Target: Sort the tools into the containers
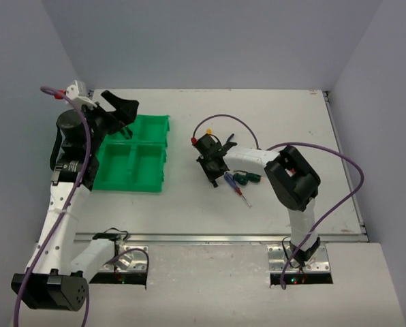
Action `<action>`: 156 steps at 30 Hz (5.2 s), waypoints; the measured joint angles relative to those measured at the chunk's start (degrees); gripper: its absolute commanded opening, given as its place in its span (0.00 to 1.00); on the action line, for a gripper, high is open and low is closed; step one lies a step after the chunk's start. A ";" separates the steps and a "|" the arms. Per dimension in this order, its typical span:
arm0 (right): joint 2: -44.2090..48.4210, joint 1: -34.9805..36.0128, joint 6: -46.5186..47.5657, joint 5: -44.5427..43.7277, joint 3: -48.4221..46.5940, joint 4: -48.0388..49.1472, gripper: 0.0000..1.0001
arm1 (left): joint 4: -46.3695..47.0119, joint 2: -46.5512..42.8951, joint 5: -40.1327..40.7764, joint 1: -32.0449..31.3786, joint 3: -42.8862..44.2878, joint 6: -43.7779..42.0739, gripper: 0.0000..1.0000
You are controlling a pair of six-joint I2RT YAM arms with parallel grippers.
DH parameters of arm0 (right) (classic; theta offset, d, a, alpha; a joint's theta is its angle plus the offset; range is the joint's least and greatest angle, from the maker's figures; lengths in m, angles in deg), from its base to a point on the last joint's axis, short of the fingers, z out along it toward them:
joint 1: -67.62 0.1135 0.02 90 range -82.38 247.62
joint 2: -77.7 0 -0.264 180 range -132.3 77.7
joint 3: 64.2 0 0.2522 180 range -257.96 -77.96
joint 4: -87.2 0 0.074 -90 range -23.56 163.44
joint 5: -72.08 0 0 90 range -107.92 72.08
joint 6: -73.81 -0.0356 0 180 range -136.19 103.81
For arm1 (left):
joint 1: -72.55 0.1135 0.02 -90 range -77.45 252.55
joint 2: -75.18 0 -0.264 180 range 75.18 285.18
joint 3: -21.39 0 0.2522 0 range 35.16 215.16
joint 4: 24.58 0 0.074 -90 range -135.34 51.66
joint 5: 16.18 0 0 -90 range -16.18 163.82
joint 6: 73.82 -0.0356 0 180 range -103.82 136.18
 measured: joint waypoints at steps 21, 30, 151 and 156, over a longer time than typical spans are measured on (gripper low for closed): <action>35.69 1.08 -9.45 27.43 20.62 30.76 0.00 | 41.65 11.49 -38.34 -13.27 -29.18 18.04 0.79; 36.52 0.77 -11.38 30.01 22.59 35.75 0.79 | 45.51 14.10 -39.02 -14.34 -27.50 21.52 0.00; 29.68 -10.11 -16.07 53.50 20.54 50.30 0.00 | 48.81 9.58 -26.58 -20.80 -30.92 22.70 0.32; 29.68 -10.22 -16.44 53.10 20.60 51.20 0.00 | 48.53 9.36 -25.93 -20.87 -30.43 21.77 0.89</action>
